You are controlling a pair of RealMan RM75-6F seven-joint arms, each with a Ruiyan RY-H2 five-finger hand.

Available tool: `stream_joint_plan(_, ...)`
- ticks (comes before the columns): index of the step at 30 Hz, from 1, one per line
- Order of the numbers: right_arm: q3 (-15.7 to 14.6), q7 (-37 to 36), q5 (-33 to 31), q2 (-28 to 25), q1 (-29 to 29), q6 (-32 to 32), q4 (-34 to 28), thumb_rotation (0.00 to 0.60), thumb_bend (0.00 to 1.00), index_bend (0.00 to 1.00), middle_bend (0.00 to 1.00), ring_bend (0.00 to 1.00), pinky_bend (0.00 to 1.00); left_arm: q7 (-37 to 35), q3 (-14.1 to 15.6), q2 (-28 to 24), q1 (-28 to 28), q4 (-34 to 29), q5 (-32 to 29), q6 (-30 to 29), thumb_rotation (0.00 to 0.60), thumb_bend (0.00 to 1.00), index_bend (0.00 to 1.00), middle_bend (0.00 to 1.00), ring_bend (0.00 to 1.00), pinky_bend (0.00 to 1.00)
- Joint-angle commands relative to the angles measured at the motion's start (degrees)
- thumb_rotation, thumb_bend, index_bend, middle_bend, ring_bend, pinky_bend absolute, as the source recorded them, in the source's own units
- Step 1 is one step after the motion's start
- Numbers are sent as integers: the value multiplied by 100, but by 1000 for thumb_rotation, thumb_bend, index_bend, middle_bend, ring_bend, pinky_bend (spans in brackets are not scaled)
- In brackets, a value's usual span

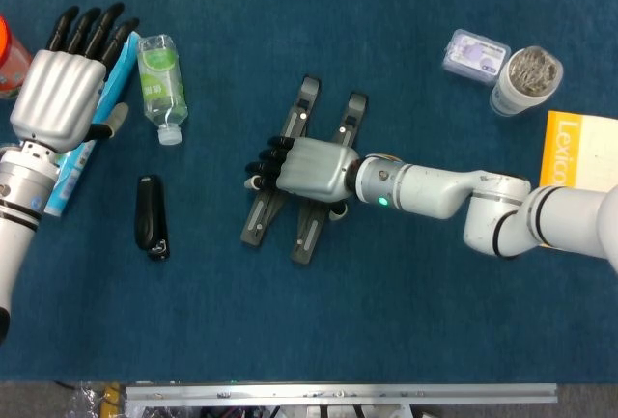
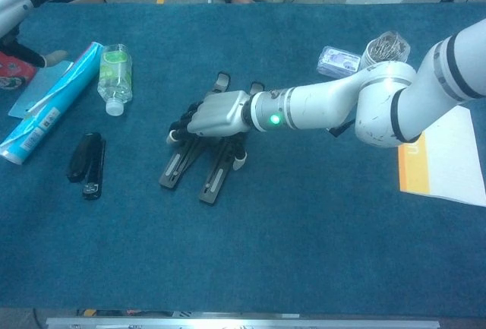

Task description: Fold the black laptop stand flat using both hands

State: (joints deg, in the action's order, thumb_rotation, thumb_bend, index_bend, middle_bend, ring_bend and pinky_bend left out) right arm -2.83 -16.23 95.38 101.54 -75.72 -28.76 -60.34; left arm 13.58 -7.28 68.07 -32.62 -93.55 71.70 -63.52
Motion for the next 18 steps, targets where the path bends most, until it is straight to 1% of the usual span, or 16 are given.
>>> stream_joint_plan(1, -25, -70, 37, 31, -18, -74, 45, 600, 0, 0, 44, 0, 0, -4, 1, -1, 4, 5, 10, 4, 600, 316, 0, 0, 0, 0)
stream_joint_plan(15, -52, -132, -3, 98, 71, -294, 137, 600, 0, 0, 252, 0, 0, -80, -3, 36, 26, 31, 68, 28, 600, 316, 0, 0, 0, 0)
stream_joint_plan(18, -58, -133, 18, 129, 100, -390, 178, 600, 27, 0, 283, 0, 0, -93, -1, 33, 33, 32, 79, 31, 600, 315, 0, 0, 0, 0)
